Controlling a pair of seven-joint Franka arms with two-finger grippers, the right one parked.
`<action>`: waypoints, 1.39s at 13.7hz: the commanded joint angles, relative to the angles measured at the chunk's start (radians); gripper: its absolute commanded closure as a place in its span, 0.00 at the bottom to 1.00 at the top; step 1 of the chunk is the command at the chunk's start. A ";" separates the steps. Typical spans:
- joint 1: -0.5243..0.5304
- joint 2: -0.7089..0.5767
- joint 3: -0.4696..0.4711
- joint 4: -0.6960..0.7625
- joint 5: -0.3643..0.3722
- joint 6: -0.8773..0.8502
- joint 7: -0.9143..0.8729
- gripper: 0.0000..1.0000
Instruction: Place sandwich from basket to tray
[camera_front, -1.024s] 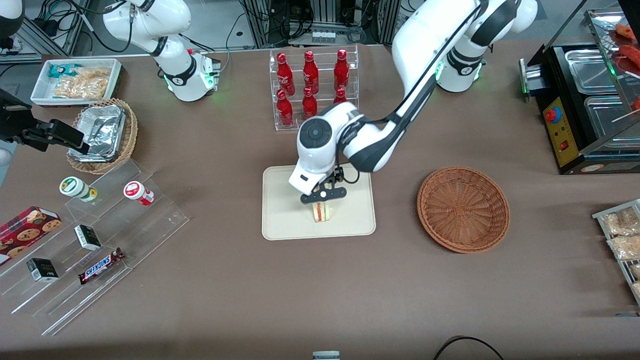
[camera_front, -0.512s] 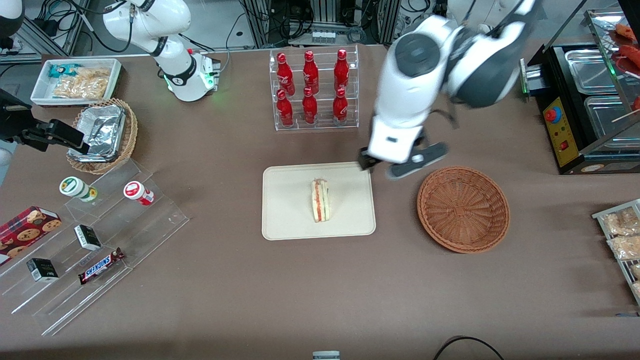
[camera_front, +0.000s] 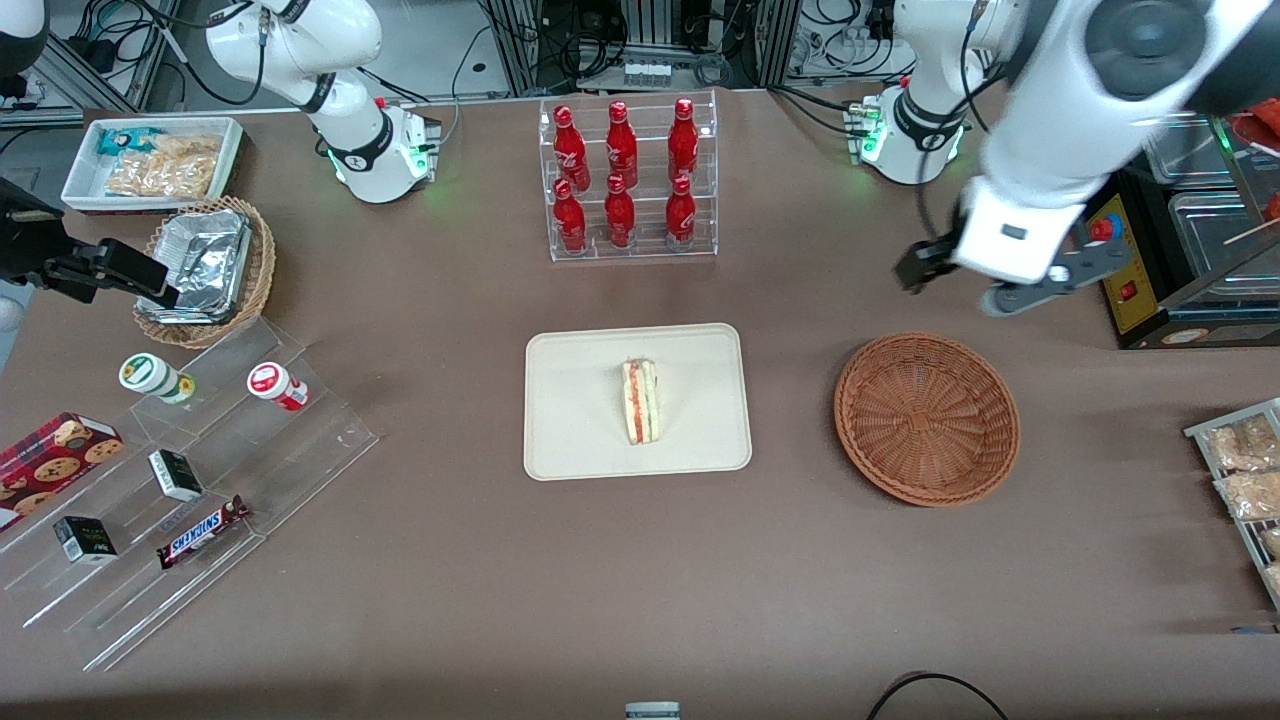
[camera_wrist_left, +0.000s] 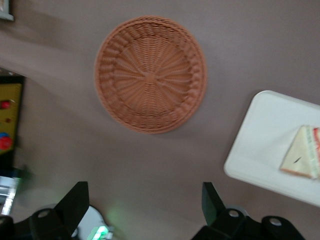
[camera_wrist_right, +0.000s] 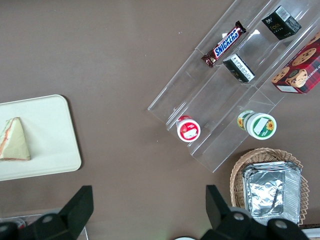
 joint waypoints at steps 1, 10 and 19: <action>0.097 -0.055 -0.010 -0.033 -0.015 -0.049 0.183 0.00; 0.240 -0.037 -0.011 0.022 -0.064 -0.069 0.458 0.00; 0.111 -0.006 0.096 0.071 -0.018 -0.026 0.459 0.00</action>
